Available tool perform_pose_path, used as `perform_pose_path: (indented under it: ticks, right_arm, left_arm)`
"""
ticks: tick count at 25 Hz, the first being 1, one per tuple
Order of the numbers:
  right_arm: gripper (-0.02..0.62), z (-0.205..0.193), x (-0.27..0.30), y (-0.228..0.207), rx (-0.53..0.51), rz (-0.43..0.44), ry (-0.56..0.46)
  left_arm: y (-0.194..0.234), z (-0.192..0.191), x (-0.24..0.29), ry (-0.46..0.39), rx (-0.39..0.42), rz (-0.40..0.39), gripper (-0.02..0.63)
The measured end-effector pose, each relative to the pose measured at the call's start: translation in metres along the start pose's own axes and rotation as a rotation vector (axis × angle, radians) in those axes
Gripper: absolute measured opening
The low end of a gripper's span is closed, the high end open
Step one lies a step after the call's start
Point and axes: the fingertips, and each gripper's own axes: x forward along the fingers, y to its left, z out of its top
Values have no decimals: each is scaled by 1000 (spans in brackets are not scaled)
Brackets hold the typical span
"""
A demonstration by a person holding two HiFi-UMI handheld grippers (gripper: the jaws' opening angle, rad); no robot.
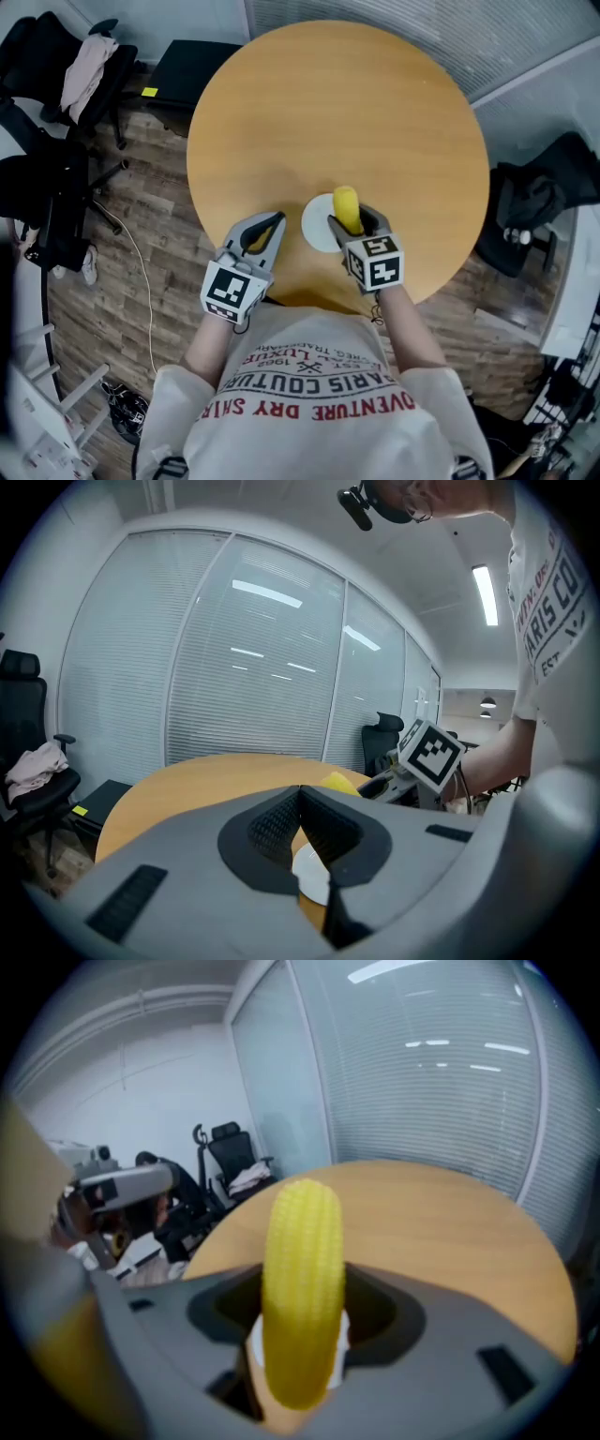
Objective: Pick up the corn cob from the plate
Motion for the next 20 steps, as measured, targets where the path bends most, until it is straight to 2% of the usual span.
perform_pose_path:
  ticks: [5, 10, 12, 15, 20]
  right_arm:
    - [272, 41, -49, 1, -21, -20, -210]
    - [272, 72, -96, 1, 92, -8, -377]
    - [272, 82, -113, 1, 102, -16, -437]
    - [272, 93, -135, 0, 81, -38, -512]
    - [272, 99, -158, -2, 48, -71, -572]
  left_arm:
    - [-13, 22, 4, -40, 42, -20, 32]
    - [-30, 48, 7, -86, 78, -52, 32]
    - [-35, 57, 7, -105, 88, -59, 32]
    - [-43, 72, 7, -130, 112, -70, 32]
    - [-51, 88, 7, -161, 135, -71, 32]
